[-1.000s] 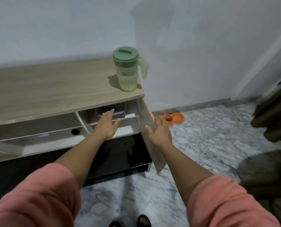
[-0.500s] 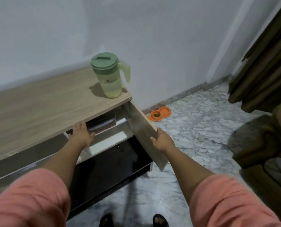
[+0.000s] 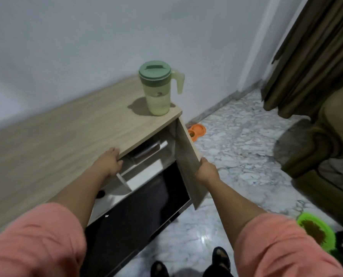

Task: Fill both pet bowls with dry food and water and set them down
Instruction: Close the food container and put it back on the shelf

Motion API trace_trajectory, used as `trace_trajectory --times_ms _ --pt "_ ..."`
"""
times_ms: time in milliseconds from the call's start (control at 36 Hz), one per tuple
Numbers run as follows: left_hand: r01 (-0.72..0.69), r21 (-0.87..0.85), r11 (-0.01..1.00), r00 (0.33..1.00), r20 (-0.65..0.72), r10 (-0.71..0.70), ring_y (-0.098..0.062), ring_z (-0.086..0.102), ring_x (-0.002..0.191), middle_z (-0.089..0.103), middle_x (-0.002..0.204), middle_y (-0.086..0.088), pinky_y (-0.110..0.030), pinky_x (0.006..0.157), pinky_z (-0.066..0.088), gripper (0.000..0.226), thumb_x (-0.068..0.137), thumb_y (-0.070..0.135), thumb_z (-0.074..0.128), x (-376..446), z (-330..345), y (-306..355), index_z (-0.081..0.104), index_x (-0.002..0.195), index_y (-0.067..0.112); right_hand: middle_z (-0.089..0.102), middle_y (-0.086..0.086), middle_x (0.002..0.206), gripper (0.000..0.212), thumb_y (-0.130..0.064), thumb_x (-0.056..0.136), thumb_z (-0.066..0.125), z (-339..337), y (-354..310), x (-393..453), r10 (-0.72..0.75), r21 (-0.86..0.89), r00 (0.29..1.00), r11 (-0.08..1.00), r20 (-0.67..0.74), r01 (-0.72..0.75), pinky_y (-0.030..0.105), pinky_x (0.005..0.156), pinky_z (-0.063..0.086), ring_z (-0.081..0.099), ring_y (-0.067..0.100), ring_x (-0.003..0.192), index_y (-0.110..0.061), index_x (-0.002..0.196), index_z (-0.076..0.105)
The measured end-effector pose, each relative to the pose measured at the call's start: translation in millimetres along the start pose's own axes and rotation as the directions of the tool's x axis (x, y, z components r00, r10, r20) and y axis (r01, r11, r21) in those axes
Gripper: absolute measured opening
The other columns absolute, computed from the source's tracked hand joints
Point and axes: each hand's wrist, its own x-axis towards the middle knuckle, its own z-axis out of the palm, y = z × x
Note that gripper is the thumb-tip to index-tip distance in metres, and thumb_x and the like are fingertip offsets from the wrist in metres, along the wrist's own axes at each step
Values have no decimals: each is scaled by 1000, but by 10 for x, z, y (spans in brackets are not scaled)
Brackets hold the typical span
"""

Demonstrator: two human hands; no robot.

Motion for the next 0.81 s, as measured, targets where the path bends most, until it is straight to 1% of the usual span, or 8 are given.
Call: trace_trajectory --times_ms 111,250,361,472,556,639,750,806 --pt "-13 25 1000 1000 18 12 -30 23 147 8 162 -14 -27 115 23 58 103 25 38 -1 -44 -201 16 155 13 59 19 112 27 -18 88 50 216 -224 -166 25 101 999 994 36 -29 33 72 42 55 33 93 -5 112 53" --pt "-49 28 998 995 91 47 -30 17 149 -1 163 -9 -29 118 17 65 102 22 40 19 -64 -375 4 156 17 64 19 111 32 -12 87 51 480 -533 -233 42 273 991 959 131 -77 36 66 54 59 32 81 -6 116 61" --pt "-82 39 996 989 123 76 -27 14 150 -4 163 -7 -29 119 14 65 102 21 40 52 -97 -418 3 156 18 66 19 95 33 -21 90 58 683 -786 -254 87 415 978 895 192 -161 44 74 60 68 37 87 2 113 62" --pt "-98 26 995 985 146 93 -27 13 150 -5 163 -5 -31 120 13 65 102 19 41 77 -129 -446 4 156 19 49 12 65 25 -20 92 58 792 -1108 -337 159 491 945 823 285 -287 48 85 56 67 44 96 1 80 54" --pt "-110 14 994 981 163 106 -26 11 150 -6 163 -4 -31 121 12 65 102 18 41 78 -137 -461 4 156 20 59 17 78 26 -24 93 57 951 -1322 -268 149 571 931 754 334 -325 45 87 56 68 39 90 2 98 56" --pt "-112 12 994 976 187 108 -27 9 150 -8 163 -3 -34 122 12 65 102 19 40 79 -132 -479 2 155 20 63 23 110 30 -25 95 55 1102 -1470 -163 138 611 909 699 394 -371 46 94 52 64 37 107 2 108 56" --pt "-119 7 993 970 215 115 -26 7 151 -10 163 -2 -34 122 11 65 102 18 39 100 -141 -493 2 156 22 55 10 104 37 -18 99 43 1164 -1644 -123 60 651 899 670 434 -358 38 90 55 60 31 117 -1 131 50" --pt "-125 2 992 967 226 121 -25 5 151 -12 163 -3 -33 122 10 65 102 17 39 105 -150 -498 2 156 22 55 9 103 34 -19 100 42 1209 -1708 -80 48 676 896 639 442 -368 36 85 57 60 31 117 -3 128 51"
